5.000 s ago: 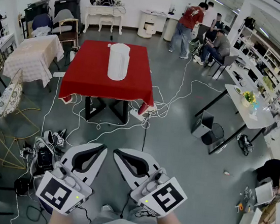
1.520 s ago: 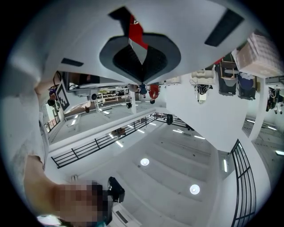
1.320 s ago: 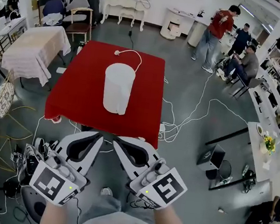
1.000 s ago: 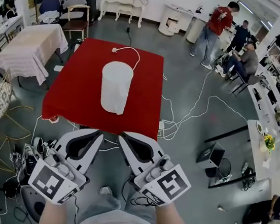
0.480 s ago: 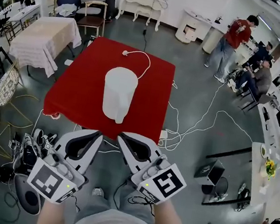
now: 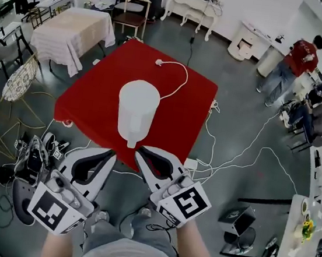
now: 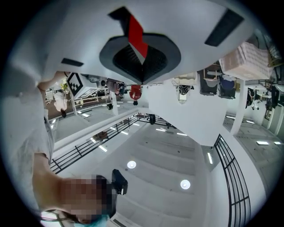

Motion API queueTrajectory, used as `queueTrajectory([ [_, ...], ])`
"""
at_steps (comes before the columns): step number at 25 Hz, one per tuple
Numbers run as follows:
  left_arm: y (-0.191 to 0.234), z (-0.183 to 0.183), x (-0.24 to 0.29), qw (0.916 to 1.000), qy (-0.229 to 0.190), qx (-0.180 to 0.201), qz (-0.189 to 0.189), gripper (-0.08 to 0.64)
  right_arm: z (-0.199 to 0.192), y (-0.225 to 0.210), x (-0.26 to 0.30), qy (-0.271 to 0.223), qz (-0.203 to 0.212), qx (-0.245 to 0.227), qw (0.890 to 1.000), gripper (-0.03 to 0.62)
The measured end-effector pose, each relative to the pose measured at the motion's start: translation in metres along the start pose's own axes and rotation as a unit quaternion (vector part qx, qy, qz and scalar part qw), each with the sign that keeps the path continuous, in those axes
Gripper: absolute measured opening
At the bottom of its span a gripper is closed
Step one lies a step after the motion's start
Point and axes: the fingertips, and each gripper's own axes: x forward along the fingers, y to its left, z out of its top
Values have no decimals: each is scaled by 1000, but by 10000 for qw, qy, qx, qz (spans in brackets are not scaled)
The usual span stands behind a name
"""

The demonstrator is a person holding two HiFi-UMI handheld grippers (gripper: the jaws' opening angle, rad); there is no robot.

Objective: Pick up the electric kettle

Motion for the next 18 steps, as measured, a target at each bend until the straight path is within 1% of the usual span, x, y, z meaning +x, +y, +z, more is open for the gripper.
queueTrajectory([
  [4,-4,-3,8,9990,68,28,431,10,-14,-18,1,148,322,52,9994,40],
  [10,-8,-8,14,9943,130,61,1059,11,-42,-41,7,469,781,65,9958,63],
  [15,-9,-13,10,9888,174,132,1474,11,-71,-52,20,736,1051,42,9917,84],
  [18,-9,-20,7,9853,305,136,1673,10,-86,-54,29,869,1236,43,9885,89],
])
